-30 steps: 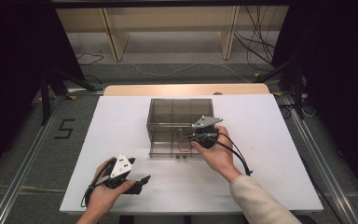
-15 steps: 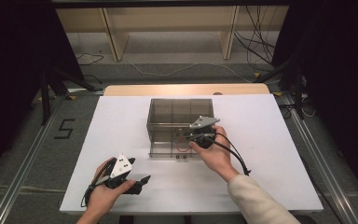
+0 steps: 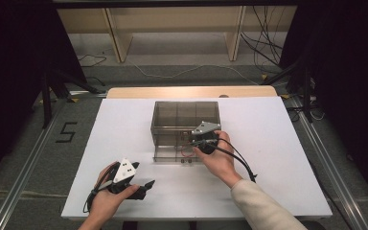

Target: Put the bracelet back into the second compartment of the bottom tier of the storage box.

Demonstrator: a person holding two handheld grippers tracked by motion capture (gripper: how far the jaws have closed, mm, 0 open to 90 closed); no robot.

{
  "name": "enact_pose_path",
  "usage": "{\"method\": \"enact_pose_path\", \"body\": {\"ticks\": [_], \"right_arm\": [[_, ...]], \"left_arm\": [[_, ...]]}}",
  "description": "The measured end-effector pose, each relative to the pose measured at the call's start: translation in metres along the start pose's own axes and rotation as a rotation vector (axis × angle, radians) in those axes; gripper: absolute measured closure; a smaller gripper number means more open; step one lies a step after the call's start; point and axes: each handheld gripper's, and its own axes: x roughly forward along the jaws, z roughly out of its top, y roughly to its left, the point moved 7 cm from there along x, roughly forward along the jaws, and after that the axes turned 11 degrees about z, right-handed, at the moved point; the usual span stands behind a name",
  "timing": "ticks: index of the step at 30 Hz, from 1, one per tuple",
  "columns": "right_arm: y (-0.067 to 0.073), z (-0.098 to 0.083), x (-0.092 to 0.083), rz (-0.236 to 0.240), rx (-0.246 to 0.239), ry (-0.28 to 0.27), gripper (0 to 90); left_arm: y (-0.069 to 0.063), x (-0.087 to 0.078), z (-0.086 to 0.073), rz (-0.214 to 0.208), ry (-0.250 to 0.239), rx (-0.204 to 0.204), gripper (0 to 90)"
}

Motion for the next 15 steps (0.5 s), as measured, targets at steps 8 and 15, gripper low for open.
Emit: {"method": "enact_pose_path", "body": {"ticks": [8, 15], "right_arm": [[-0.0010, -0.0034, 0.0060, -0.019, -0.016, 0.004, 87.5], [-0.0009, -0.0059, 0.0092, -0.023, -0.018, 0.011, 87.5]], "left_arm": [[-0.0002, 0.0000, -0.0001, -0.001, 0.001, 0.001, 17.3], [-0.0001, 0.0001, 0.0000, -0.001, 0.001, 0.001, 17.3]]}}
